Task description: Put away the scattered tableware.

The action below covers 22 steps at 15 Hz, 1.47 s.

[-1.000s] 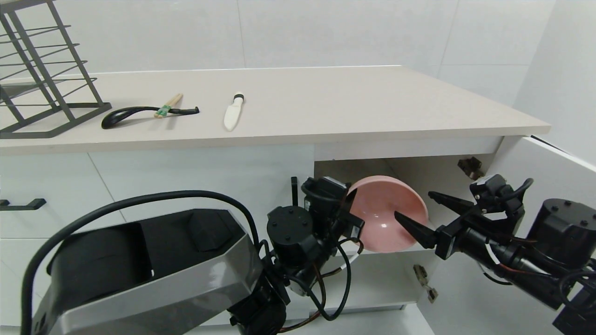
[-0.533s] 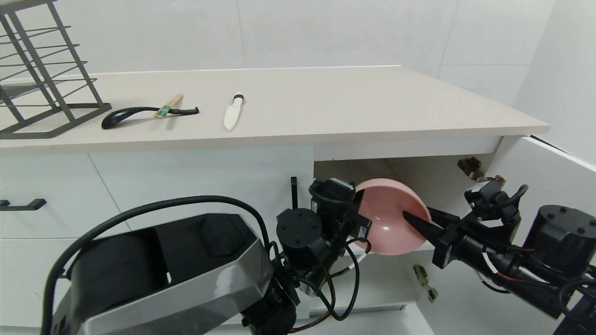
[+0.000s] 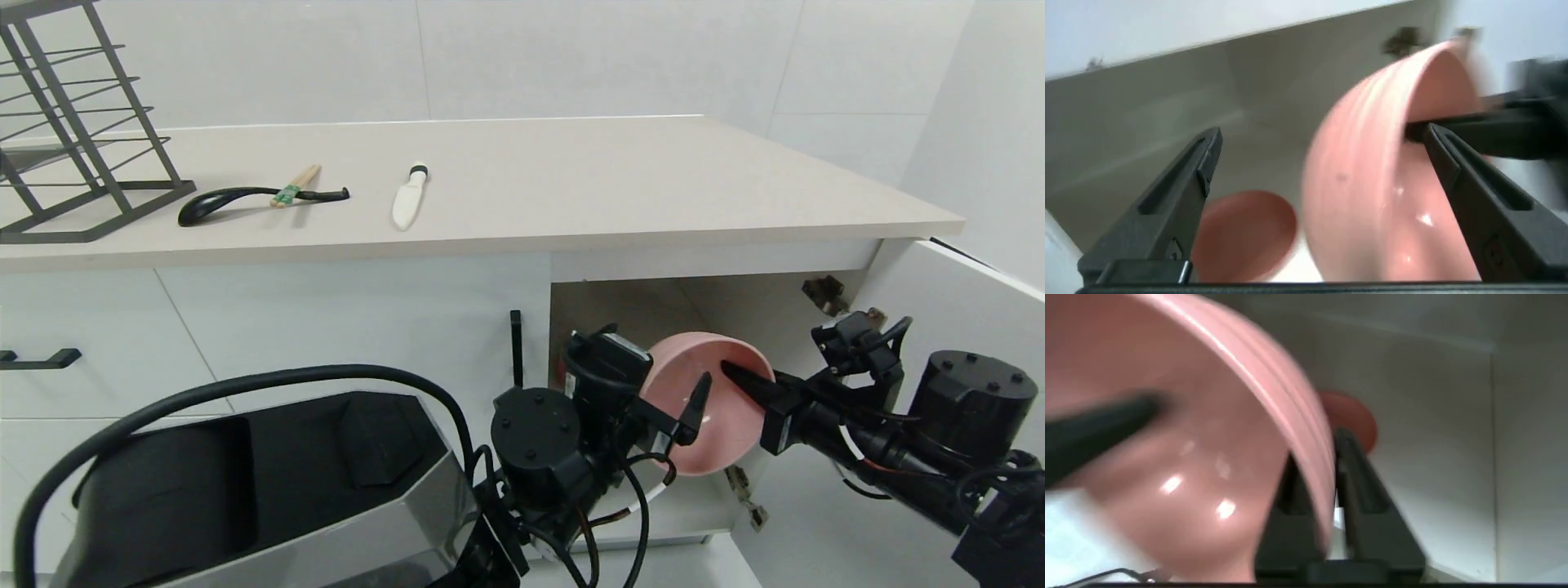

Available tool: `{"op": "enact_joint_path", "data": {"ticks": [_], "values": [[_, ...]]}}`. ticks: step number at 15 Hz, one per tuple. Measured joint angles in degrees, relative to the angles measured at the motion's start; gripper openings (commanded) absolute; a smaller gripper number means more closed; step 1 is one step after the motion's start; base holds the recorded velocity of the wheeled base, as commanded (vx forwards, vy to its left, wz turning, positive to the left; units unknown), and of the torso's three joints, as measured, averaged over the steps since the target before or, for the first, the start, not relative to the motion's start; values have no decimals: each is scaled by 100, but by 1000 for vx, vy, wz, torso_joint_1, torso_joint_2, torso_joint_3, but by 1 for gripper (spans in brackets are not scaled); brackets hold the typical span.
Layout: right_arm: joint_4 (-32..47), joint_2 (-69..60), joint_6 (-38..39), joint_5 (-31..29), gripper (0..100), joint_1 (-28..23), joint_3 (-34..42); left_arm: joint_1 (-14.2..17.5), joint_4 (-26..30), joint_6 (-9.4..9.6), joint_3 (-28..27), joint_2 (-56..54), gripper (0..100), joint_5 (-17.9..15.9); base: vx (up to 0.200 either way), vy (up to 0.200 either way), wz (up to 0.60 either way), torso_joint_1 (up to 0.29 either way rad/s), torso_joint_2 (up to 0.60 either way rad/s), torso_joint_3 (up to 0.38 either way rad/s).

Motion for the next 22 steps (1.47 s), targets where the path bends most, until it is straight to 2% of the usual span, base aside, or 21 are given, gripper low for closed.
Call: {"op": "enact_joint_path", "data": {"ticks": [3, 4, 5, 7, 9, 10, 12, 13, 14, 15, 16, 18, 22], "values": [[2, 269, 2, -18, 0, -286, -110, -12, -4, -73, 591, -557, 100, -9, 0, 0, 0, 0, 0, 0], [0, 346, 2, -21, 0, -347, -121, -4, -1, -130, 761, -769, 100, -80, 0, 0, 0, 0, 0, 0], [2, 432, 0, -22, 0, -416, -127, 49, -6, -174, 941, -990, 100, -335, 0, 0, 0, 0, 0, 0], [2, 558, 11, -27, 0, -507, -132, 232, -4, -177, 1396, -1334, 100, -1162, 0, 0, 0, 0, 0, 0], [0, 622, 13, -29, 0, -545, -132, 443, 2, -104, 1964, -1635, 100, -2414, 0, 0, 0, 0, 0, 0], [0, 639, 11, -29, 0, -553, -127, 601, -1, 48, 2220, -1766, 100, -3062, 0, 0, 0, 0, 0, 0], [2, 653, 16, -32, 0, -562, -122, 1100, -4, 611, 2653, -1977, 100, -4181, 0, 0, 0, 0, 0, 0], [2, 656, 21, -32, 0, -562, -121, 1308, -1, 803, 2821, -2052, 100, -4434, 0, 0, 0, 0, 0, 0], [2, 661, 21, -32, 0, -568, -118, 1463, -1, 887, 2992, -2139, 100, -4669, 0, 0, 0, 0, 0, 0], [2, 663, 22, -32, 0, -575, -113, 1615, -1, 940, 3162, -2236, 100, -4869, 0, 0, 0, 0, 0, 0], [2, 664, 27, -32, 0, -577, -94, 1736, -1, 956, 3295, -2349, 100, -4929, 0, 0, 0, 0, 0, 0], [0, 661, 29, -33, 0, -540, -35, 1910, -4, 959, 3630, -2697, 100, -4965, 0, 0, 0, 0, 0, 0], [2, 468, 156, -33, 0, -418, 166, 2068, 0, 964, 4841, -3457, 100, -4973, 0, 0, 0, 0, 0, 0]]}}
